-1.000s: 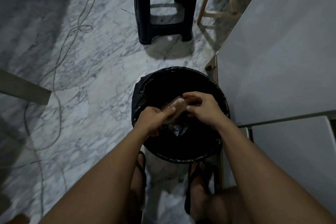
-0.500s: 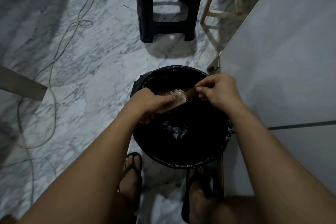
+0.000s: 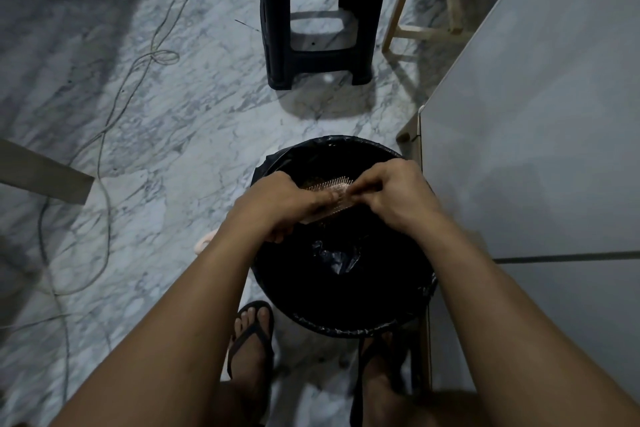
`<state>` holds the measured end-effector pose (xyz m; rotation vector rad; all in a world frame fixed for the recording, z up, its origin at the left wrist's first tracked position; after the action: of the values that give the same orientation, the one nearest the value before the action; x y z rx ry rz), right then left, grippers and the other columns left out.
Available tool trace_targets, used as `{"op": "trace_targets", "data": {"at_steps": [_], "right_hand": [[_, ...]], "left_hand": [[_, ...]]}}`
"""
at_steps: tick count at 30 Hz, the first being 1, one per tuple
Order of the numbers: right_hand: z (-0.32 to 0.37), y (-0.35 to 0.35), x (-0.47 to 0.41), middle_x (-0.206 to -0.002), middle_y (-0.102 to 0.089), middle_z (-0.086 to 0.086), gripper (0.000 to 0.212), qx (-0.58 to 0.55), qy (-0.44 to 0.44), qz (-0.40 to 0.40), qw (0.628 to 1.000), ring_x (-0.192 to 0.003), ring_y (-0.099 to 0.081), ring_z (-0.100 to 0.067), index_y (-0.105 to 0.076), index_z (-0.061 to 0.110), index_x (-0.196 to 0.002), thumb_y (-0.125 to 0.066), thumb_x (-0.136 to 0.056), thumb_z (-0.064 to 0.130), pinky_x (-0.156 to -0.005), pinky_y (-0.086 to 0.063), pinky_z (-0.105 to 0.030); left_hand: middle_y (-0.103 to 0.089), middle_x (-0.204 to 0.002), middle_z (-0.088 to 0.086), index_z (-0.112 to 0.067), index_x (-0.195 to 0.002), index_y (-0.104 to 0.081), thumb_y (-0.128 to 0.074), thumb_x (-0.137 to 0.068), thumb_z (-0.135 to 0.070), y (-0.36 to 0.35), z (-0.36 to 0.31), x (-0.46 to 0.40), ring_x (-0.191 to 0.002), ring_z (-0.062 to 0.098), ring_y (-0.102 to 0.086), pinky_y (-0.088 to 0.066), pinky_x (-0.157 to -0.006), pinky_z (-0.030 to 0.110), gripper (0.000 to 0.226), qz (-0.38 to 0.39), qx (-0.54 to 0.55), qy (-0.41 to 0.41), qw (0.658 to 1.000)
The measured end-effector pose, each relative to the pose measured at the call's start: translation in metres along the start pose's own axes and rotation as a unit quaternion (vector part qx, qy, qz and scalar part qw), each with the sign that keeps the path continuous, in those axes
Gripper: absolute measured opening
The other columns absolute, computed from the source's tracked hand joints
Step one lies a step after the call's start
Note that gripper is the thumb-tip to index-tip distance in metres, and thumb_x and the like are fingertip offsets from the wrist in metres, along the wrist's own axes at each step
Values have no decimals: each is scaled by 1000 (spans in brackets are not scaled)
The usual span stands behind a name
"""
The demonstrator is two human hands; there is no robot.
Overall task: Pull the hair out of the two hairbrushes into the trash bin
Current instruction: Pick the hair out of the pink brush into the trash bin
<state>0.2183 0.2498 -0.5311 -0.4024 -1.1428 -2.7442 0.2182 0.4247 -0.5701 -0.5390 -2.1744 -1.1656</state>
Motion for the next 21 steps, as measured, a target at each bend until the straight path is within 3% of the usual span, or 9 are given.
{"op": "trace_targets", "data": {"at_steps": [4, 10, 15, 18, 21], "right_hand": [[-11, 22, -1, -73, -70, 4, 12, 6, -38, -35, 999, -73, -65, -7, -79, 20, -83, -78, -74, 12, -68, -44, -10], [-30, 52, 4, -88, -74, -6, 16, 42, -112, -116, 986, -90, -67, -21, -78, 22, -84, -72, -76, 10, -85, -52, -26], [1, 24, 5, -102, -68, 8, 47, 10, -39, 7, 999, -98, -60, -7, -72, 32, -105, -63, -66, 8, -84, -47, -22], [20, 8, 6, -104, -66, 10, 45, -4, 15, 38, 999, -95, -62, -7, -70, 34, -107, -70, -65, 20, -83, -52, -25], [22, 0, 6, -95, -64, 7, 36, 52, 28, 30, 998, -85, -63, -12, -71, 31, -101, -79, -66, 27, -81, -53, -29]], "left_hand": [[-58, -40, 9, -7, -53, -58, -70, -68, -70, 6, 2, -2, -36, 26, -57, -48, -51, 30, 66, -6, 12, 1, 1000], [-59, -38, 2, -11, -53, -57, -65, -67, -73, 18, -1, 2, -43, 25, -64, -59, -69, 39, 64, -45, -23, -6, 999], [-64, -56, 3, -15, -65, -59, -60, -64, -78, 21, -5, 4, -52, 24, -67, -60, -71, 40, 63, -65, -57, -13, 996], [-63, -52, 4, -13, -62, -60, -61, -63, -78, 20, -10, 6, -48, 24, -66, -57, -64, 34, 65, -60, -48, -17, 997], [-58, -38, 1, -11, -56, -60, -64, -66, -75, 18, -13, 7, -40, 24, -64, -55, -58, 33, 65, -47, -31, -19, 998]]}}
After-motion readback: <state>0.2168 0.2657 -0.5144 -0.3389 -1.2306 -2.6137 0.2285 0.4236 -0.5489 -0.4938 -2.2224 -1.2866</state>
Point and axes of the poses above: each hand's wrist, its own x-axis away from the middle knuckle, its own y-axis out of the back of the hand, z = x × y, the point moved 10 cm from there along -x, towards the middle knuckle
